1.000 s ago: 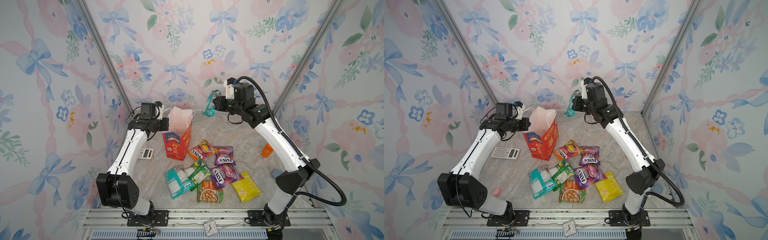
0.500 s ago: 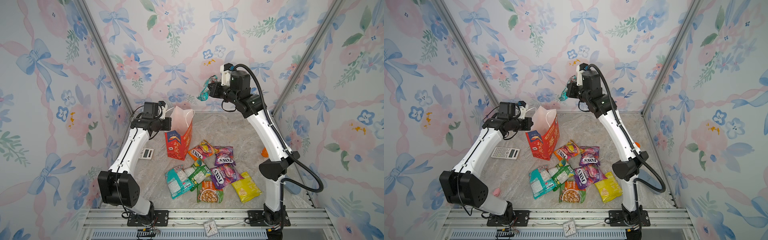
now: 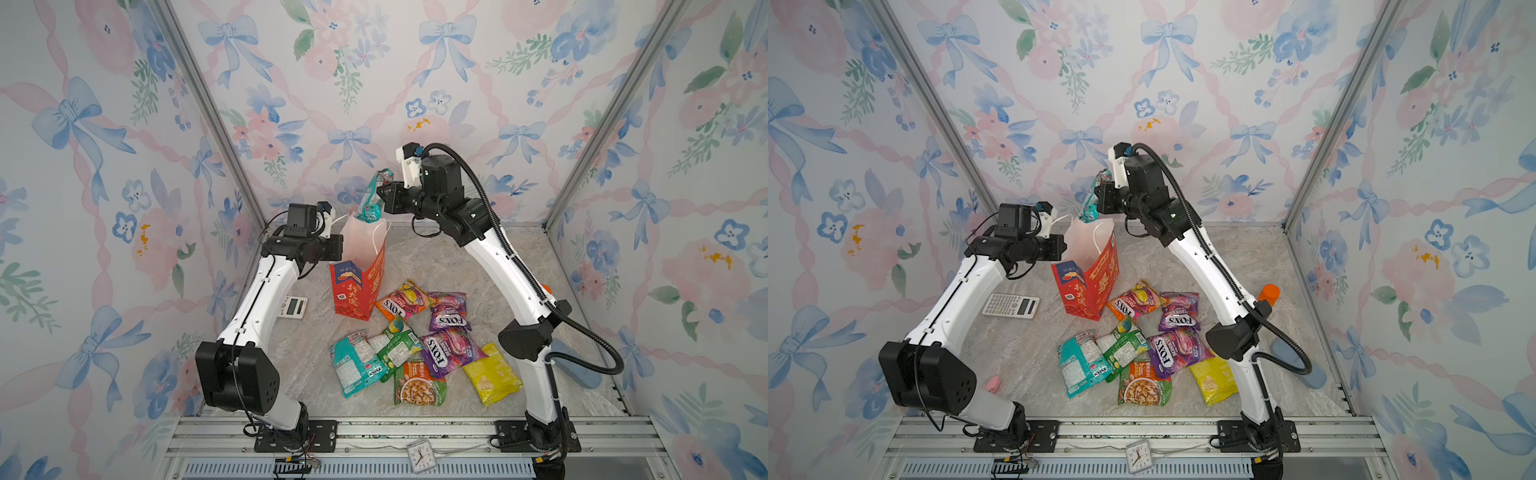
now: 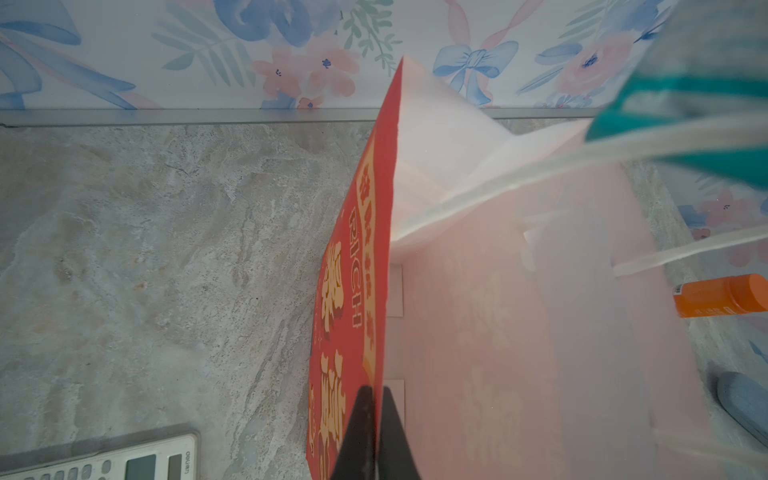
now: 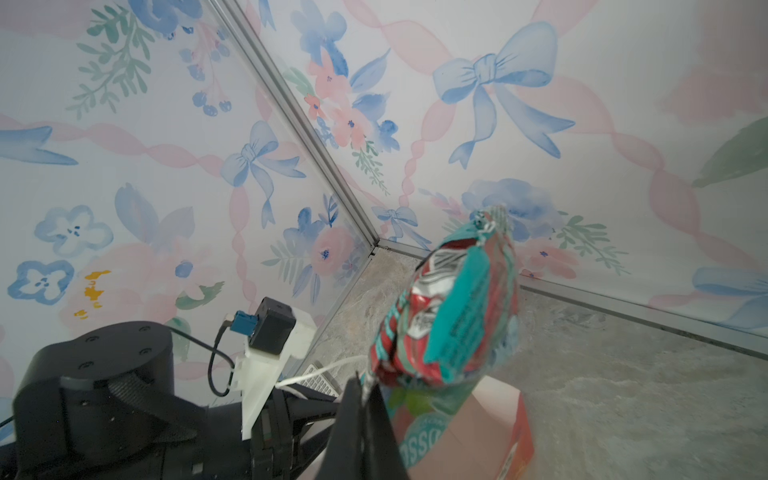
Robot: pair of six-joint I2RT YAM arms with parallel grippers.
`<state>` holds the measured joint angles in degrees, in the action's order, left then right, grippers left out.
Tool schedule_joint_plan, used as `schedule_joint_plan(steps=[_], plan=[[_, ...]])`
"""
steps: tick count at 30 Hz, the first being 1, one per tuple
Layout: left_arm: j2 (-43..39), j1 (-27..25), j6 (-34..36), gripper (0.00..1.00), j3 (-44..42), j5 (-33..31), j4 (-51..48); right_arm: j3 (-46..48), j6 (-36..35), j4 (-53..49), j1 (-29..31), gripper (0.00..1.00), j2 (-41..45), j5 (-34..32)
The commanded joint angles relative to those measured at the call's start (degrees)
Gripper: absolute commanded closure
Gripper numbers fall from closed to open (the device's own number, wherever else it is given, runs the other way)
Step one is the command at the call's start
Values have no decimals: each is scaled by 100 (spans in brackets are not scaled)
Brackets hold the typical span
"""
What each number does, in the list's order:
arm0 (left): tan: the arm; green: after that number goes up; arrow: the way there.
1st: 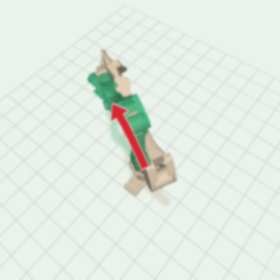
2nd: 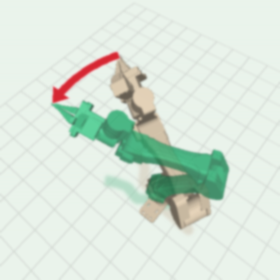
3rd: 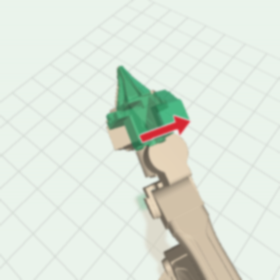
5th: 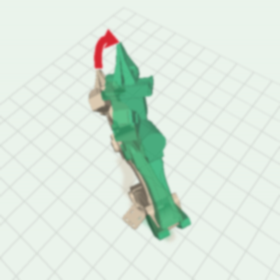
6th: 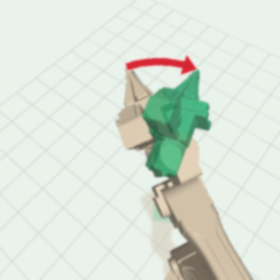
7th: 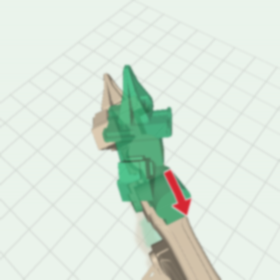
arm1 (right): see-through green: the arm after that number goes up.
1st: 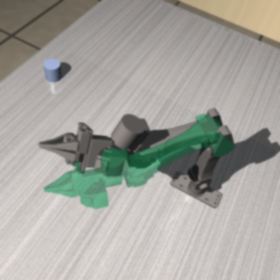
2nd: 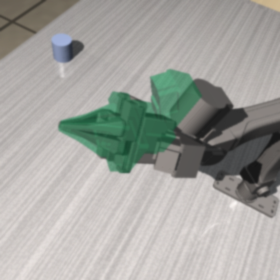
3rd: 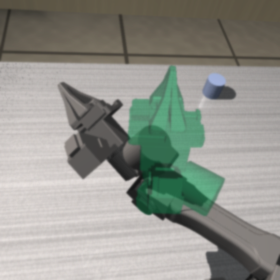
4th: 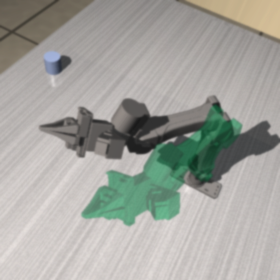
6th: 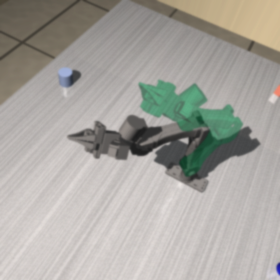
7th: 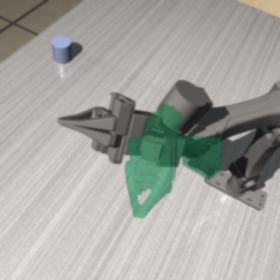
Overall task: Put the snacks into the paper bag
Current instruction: 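Carry the teal packet with the right gripper over the bag opening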
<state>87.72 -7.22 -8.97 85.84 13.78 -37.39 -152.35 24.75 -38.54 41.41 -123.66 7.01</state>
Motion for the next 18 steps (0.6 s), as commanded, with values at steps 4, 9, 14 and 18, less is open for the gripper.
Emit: schedule_joint_plan(steps=[4,9,14,18], plan=[[-19,-50,124,100,127,38,47,362,-395,-259,206,100,276,28],[-44,-50,121,100,110,6,47,936,-436,-269,281,100,573,-2],[-83,-51,110,100,93,-1,47,1312,-498,-364,342,100,783,-97],[-91,-44,107,100,101,-8,47,1379,-548,-559,373,100,817,-136]])
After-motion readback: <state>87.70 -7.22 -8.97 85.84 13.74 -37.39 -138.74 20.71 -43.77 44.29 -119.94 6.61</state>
